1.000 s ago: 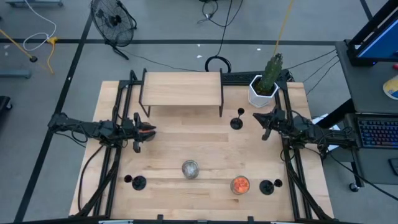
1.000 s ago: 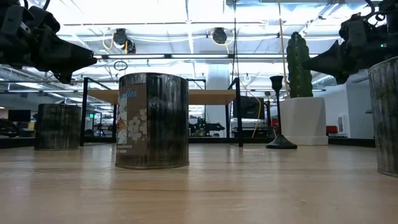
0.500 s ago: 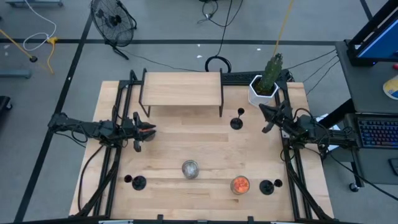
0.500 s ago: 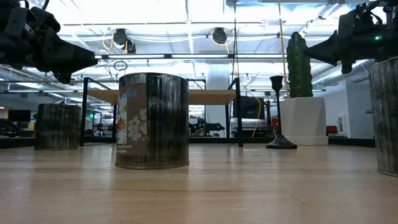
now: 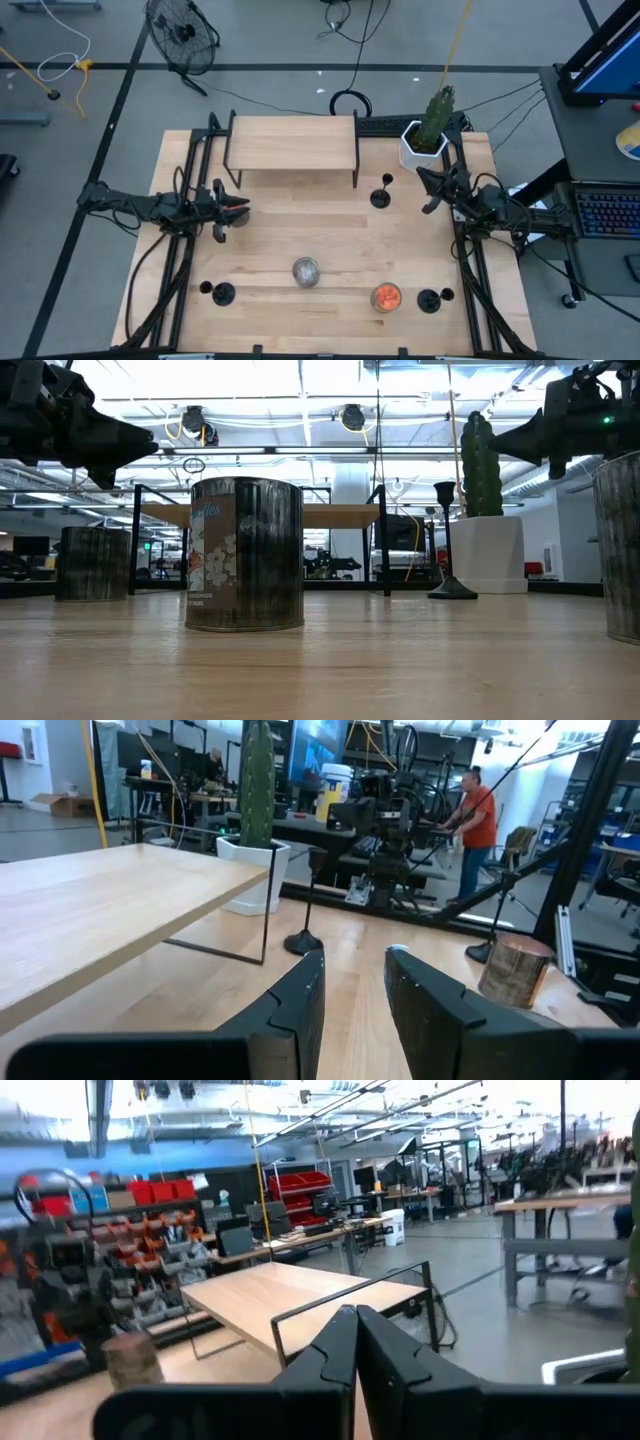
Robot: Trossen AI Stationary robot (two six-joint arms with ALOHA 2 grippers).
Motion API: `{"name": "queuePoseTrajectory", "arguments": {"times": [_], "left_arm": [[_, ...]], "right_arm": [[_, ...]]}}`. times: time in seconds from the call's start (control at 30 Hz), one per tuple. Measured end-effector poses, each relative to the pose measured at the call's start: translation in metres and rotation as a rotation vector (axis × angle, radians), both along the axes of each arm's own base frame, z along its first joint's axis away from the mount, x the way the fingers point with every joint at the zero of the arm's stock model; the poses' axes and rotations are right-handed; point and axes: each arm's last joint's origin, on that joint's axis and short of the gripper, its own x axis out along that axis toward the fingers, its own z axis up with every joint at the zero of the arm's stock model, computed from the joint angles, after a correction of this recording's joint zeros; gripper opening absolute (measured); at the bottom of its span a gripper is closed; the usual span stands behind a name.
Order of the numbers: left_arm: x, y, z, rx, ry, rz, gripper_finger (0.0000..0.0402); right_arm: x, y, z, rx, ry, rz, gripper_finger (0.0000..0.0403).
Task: Pick & Place candle stick holders
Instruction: Put the top right black candle holder on the shelf
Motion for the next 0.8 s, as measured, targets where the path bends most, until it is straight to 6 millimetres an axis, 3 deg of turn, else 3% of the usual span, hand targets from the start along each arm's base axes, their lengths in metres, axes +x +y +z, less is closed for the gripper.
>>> {"name": "queuePoseTrajectory", "arguments": {"times": [0.17, 0.47, 0.8], "left_arm": [[0.0, 0.0, 0.001, -0.001, -0.008, 0.015, 0.0113], [-0.001, 0.004, 0.001, -0.008, -0.006, 0.147, 0.0113], [-0.001, 0.004, 0.001, -0.009, -0.006, 0.154, 0.0113]], "right_arm": [[0.0, 0.0, 0.0, 0.099, -0.071, 0.026, 0.0], [0.017, 0.001, 0.002, 0.001, 0.053, 0.078, 0.0], [0.055, -0.002, 0.06, -0.058, 0.369, 0.078, 0.0011]]}}
